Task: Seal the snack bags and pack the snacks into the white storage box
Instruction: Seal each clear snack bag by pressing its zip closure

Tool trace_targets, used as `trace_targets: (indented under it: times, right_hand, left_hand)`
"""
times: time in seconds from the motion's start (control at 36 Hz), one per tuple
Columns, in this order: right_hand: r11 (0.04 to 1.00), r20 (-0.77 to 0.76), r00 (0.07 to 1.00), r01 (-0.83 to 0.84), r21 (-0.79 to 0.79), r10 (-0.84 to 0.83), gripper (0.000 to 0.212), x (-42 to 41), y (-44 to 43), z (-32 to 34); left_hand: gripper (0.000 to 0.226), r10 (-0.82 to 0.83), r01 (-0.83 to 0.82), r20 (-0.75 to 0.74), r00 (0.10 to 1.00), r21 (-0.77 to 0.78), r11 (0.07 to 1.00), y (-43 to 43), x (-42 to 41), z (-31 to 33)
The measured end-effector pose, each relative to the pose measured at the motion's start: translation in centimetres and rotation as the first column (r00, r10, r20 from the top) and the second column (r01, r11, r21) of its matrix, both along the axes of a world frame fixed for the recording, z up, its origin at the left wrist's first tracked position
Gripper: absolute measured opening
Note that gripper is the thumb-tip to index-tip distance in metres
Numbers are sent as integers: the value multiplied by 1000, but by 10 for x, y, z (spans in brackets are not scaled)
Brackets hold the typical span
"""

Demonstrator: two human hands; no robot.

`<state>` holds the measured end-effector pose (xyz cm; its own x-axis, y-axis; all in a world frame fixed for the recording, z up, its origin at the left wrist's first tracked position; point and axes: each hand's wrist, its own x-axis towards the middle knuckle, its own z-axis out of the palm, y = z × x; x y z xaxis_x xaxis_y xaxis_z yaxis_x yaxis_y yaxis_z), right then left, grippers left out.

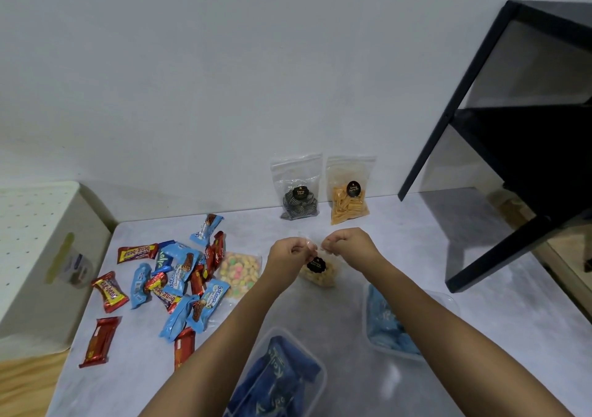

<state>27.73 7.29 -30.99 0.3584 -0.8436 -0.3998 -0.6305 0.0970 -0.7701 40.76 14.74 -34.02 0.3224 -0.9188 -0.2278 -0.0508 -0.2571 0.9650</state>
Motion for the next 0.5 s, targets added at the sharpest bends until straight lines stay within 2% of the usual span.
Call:
trace_targets:
  times: [0.11, 0.33, 0.42, 0.5]
  right_hand:
    - [999, 85, 996, 16, 31, -19, 24, -1, 1, 4]
    - [997, 81, 997, -4, 76, -2, 15, 1, -1, 6]
    - [1000, 51, 998, -27, 15, 26, 20, 1, -1, 4]
    - [992, 1, 997, -74, -101, 74, 18, -1, 1, 0]
  left_hand:
    - [15, 3, -4, 11, 1000, 14, 1000, -1, 1, -4]
    - [14, 15, -14, -6, 1000, 29, 999, -2, 4, -4]
    - [15, 15, -14, -28, 999, 44, 999, -2, 3, -3]
    - [17, 64, -60, -122, 990, 36, 998, -3, 3, -1]
